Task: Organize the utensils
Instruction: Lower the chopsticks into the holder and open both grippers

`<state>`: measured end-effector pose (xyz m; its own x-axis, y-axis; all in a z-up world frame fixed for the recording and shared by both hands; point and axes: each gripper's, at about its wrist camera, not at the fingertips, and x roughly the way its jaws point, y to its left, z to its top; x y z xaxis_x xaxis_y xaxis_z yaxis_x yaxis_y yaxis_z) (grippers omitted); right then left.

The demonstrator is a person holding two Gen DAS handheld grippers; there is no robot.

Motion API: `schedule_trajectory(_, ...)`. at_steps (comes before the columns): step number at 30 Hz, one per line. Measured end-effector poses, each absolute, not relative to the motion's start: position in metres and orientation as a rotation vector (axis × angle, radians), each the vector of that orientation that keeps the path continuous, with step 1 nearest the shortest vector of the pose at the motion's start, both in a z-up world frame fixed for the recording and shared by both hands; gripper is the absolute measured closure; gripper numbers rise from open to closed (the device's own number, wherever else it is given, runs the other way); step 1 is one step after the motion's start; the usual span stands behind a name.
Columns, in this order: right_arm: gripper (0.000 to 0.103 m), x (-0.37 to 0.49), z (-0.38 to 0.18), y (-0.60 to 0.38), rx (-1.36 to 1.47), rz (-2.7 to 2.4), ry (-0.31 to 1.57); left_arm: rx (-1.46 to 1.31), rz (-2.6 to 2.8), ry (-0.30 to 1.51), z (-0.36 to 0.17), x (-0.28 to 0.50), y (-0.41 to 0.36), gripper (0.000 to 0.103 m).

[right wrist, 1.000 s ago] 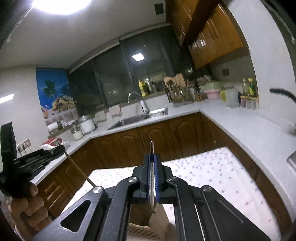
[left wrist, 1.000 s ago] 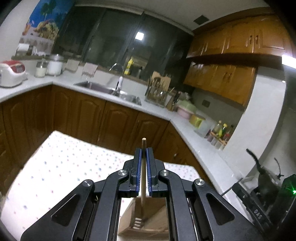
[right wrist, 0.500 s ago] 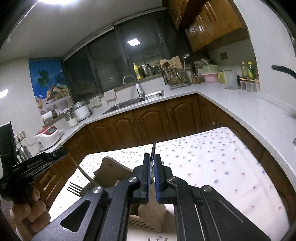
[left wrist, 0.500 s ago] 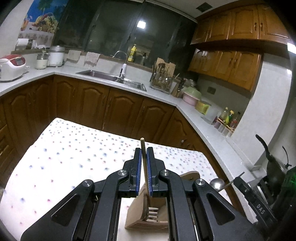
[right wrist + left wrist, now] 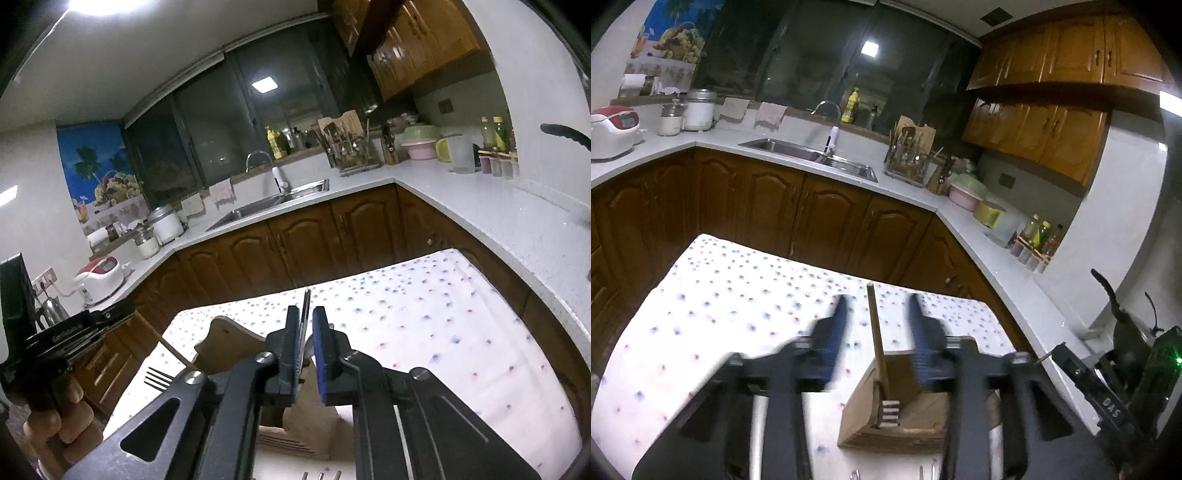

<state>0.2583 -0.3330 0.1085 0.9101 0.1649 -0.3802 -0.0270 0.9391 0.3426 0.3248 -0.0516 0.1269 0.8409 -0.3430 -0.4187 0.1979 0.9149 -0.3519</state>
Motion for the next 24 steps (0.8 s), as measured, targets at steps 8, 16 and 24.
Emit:
schedule_trajectory(8, 0.011, 0.226, 0.116, -0.345, 0.404, 0.103, 0.339, -0.378, -0.248, 0.484, 0.122, 0.286, -0.025, 0.019)
schedule_trajectory(16, 0.01, 0.188, 0.093, -0.341, 0.409, 0.111, 0.393, -0.364, -0.196, 0.54, 0.09, 0.239, -0.011, 0.019)
schedule_trajectory(24, 0.01, 0.144, 0.057, -0.337, 0.422, 0.104, 0.493, -0.336, -0.175, 0.626, 0.056, 0.201, -0.007, 0.019)
